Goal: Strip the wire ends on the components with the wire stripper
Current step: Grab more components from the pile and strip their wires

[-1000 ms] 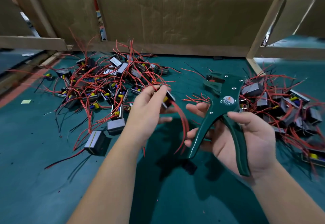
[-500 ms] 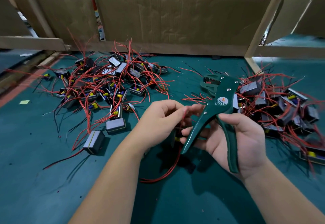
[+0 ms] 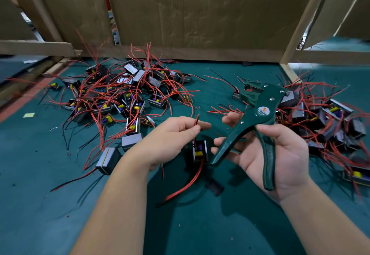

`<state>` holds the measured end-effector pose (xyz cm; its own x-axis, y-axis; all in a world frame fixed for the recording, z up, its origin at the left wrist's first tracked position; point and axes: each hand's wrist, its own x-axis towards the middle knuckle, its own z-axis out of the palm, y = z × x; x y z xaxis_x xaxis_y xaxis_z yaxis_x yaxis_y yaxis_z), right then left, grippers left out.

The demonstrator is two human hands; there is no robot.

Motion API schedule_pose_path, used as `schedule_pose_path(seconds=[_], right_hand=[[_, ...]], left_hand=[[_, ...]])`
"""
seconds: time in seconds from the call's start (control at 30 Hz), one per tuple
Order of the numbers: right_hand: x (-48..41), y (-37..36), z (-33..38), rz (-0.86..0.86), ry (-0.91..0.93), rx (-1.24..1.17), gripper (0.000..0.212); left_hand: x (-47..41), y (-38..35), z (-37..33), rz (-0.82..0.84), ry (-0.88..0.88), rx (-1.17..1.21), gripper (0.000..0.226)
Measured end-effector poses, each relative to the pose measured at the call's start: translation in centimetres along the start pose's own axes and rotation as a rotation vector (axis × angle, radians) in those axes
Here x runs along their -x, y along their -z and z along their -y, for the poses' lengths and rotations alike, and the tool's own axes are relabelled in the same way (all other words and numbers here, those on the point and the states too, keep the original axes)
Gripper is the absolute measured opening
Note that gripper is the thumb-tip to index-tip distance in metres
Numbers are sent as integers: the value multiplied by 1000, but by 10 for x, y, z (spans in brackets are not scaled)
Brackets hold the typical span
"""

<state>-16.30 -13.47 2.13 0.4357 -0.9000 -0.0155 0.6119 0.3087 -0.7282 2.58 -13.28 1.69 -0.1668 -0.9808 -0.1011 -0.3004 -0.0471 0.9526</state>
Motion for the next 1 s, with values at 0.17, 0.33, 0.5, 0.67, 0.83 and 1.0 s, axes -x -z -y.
schedule_pose_path(seconds=[0.17,0.33,0.5,0.67,0.83,1.0], right_hand=[[1,1,0,20,-24,-4,67],[2,2,1,137,-51,27,68],[3,2,2,221,-107,67,75],[3,2,-1,139,-66,85,84],[2,4,7,38,54,55,85],[1,8,12,51,-34,84,86]], left_hand=[[-4,-4,2,-89,-76,74,25],[-6,-7,0,-125,-123,222,7],[-5,-12,-2,-102,-142,197,13],[-5,-11,-4,-163,-195,105,14],[-3,-2,-7,-277,-215,165,18],[-1,2,-11,-381,-234,277,14]])
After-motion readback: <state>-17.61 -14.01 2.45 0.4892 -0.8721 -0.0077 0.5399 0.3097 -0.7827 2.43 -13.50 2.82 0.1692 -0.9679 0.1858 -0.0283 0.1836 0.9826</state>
